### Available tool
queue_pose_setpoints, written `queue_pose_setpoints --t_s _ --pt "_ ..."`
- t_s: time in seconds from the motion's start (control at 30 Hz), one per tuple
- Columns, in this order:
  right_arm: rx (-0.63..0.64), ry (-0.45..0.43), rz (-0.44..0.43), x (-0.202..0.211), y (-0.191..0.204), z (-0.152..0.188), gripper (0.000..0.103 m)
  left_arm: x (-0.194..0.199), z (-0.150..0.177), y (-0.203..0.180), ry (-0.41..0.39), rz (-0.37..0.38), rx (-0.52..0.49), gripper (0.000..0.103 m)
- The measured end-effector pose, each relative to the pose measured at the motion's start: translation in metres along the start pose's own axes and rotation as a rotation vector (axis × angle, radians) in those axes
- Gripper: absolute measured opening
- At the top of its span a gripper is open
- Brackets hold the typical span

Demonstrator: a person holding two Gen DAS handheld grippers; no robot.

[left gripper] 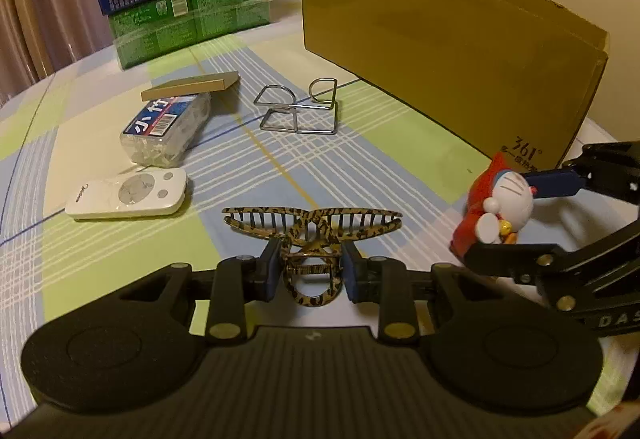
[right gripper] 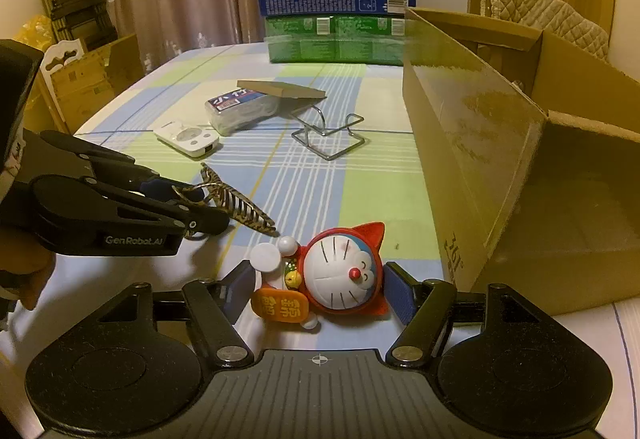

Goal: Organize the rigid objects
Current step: 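Grasp and lift the leopard-print keychain with left tool while right tool holds Doraemon, then carry both keychains with both tools over the cardboard box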

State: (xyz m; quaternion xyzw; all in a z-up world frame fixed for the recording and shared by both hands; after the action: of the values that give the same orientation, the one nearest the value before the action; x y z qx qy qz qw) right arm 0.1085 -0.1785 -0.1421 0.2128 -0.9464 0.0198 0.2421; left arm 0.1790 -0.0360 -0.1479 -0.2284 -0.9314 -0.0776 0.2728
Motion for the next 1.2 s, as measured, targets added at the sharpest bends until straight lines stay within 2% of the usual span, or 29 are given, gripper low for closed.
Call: queue_pose_setpoints --t_s 0.13,0.4,0.8,0.97,1.2 --pt "0.001 0.018 0.012 0.001 0.000 -0.003 0.066 0.007 -0.004 0.003 -0.012 -0.023 0.048 0.026" --pt "0.019 -0.001 0.008 0.020 0.002 -0.015 0.066 0.028 -0.006 0.000 0.003 -0.084 0.132 0.025" --pt "0.023 -0.076 -0.013 0.073 0.011 -0.042 0.066 0.095 -0.047 -0.015 -0.083 -0.170 0.227 0.025" --pt "0.018 -0.137 -0.004 0.102 0.005 -0.062 0.066 0.115 -0.072 -0.029 -0.121 -0.176 0.221 0.025" --pt "-0.002 -0.210 0.050 0.134 -0.034 -0.096 0.066 0.120 -0.115 -0.064 -0.179 -0.114 0.187 0.025"
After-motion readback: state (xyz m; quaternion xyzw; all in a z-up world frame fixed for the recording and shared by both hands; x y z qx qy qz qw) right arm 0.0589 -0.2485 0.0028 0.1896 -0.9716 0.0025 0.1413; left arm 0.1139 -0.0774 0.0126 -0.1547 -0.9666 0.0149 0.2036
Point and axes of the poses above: each gripper's, at about its wrist camera, not at the fingertips, and x roughly against the way its jaws point, y to its left, z to its underside, the point moved 5 cm from there along -x, roughly the way its jaws point, and after that the axes turned 14 degrees about -y, right-handed, at the moved point
